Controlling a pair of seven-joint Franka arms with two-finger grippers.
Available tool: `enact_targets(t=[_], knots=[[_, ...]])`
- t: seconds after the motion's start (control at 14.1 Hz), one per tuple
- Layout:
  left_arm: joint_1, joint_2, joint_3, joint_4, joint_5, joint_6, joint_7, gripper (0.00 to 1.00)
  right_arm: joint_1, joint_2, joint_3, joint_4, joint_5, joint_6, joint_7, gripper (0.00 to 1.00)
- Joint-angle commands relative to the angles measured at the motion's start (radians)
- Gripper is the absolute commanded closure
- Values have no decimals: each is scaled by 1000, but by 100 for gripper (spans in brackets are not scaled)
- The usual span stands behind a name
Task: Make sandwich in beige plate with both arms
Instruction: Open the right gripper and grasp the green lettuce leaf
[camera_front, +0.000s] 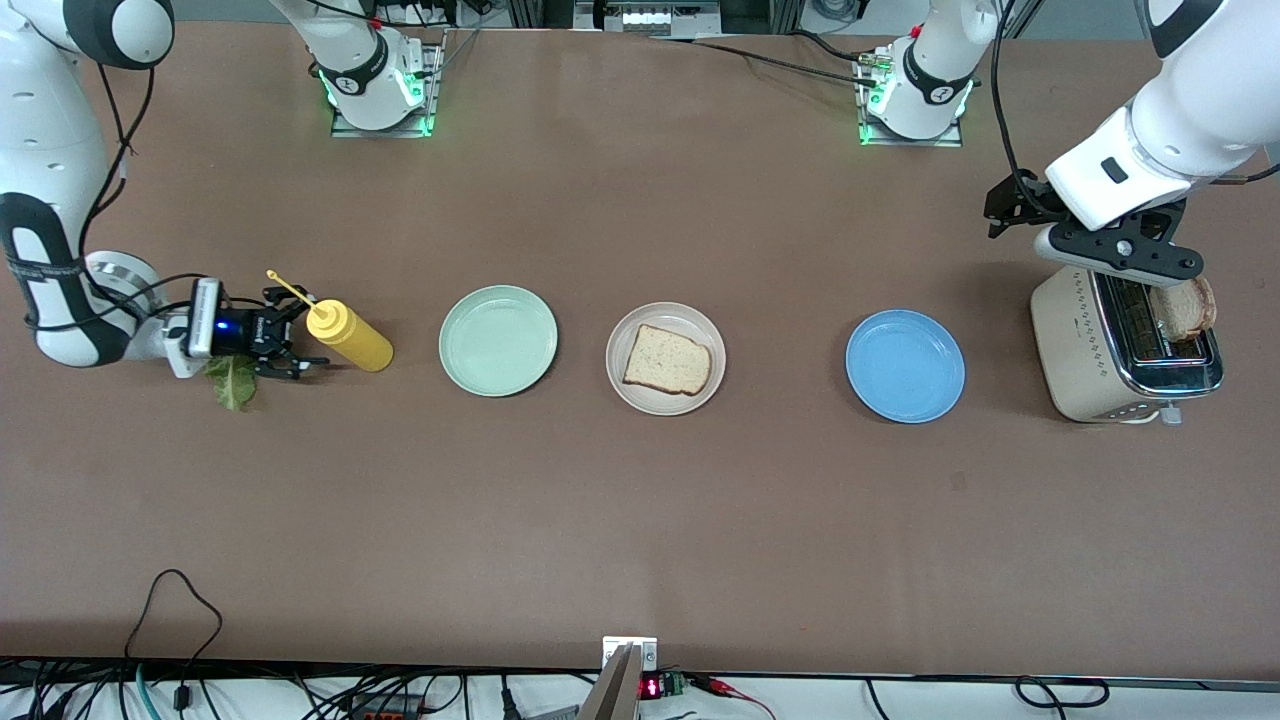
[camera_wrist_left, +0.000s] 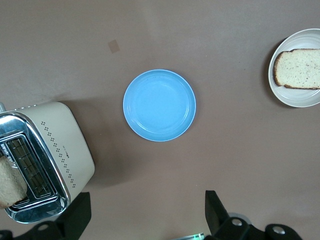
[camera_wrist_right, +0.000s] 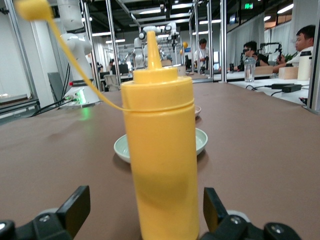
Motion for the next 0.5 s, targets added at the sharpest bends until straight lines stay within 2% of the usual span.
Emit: enact_targets(t=[0.0, 0.14, 0.43], knots=[[5, 3, -3, 17, 19, -24, -10, 0, 0, -116, -56, 16, -103, -4, 95, 0], [4, 3, -3, 18, 19, -23, -10, 0, 2, -166, -76, 58, -180, 22, 195, 0], [4, 5, -2, 18, 17, -24, -10, 0, 5, -249, -78, 129, -321, 84, 455, 0]])
